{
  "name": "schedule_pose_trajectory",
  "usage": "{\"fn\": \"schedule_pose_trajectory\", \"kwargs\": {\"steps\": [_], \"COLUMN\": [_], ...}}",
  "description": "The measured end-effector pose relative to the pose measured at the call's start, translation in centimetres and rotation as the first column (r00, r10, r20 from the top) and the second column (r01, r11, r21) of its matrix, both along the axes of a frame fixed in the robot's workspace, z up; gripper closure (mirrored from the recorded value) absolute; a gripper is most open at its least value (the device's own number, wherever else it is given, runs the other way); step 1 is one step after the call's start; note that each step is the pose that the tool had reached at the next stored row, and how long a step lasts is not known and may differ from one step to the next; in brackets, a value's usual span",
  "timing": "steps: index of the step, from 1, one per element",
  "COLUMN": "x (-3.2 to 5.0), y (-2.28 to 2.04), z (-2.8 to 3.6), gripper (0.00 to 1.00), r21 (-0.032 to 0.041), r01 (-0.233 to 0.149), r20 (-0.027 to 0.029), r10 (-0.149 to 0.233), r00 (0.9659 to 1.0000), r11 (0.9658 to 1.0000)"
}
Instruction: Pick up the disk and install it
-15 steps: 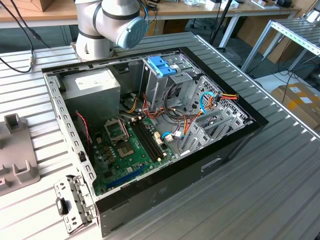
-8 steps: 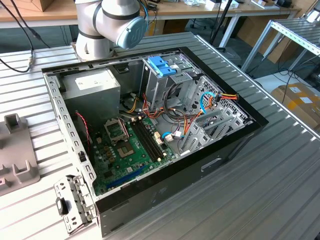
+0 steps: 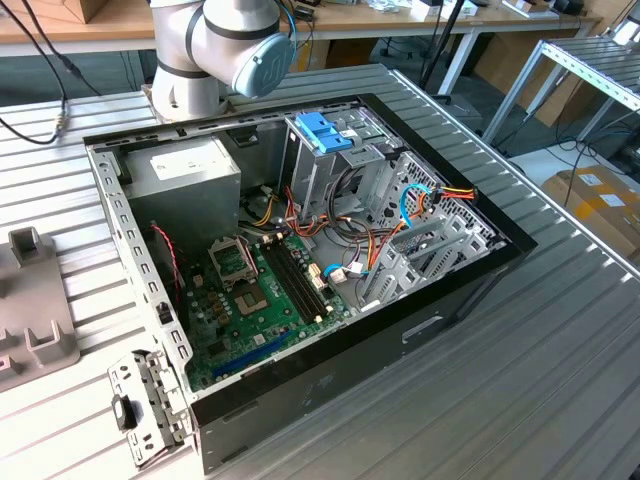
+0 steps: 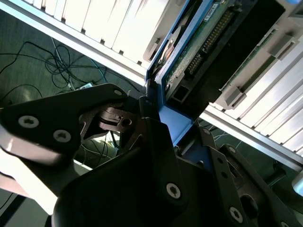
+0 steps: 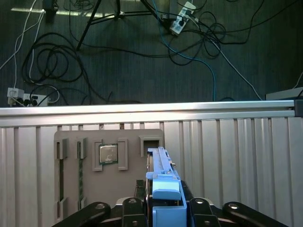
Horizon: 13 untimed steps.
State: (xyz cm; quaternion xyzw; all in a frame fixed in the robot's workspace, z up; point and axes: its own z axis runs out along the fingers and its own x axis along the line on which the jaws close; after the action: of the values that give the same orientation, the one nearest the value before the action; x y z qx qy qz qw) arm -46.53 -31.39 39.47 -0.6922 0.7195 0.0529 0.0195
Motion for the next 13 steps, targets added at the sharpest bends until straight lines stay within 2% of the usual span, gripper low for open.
{"fn": "schedule_pose_trajectory", "kwargs": {"steps": [13], "x": [0.0], "y": [0.0], "z": [0.93], "gripper": [0.63], "r21": [0.0], "r01": [0.0], "r20": [0.0], "r10": [0.0], "r00": [1.0], "r11": [1.0]}}
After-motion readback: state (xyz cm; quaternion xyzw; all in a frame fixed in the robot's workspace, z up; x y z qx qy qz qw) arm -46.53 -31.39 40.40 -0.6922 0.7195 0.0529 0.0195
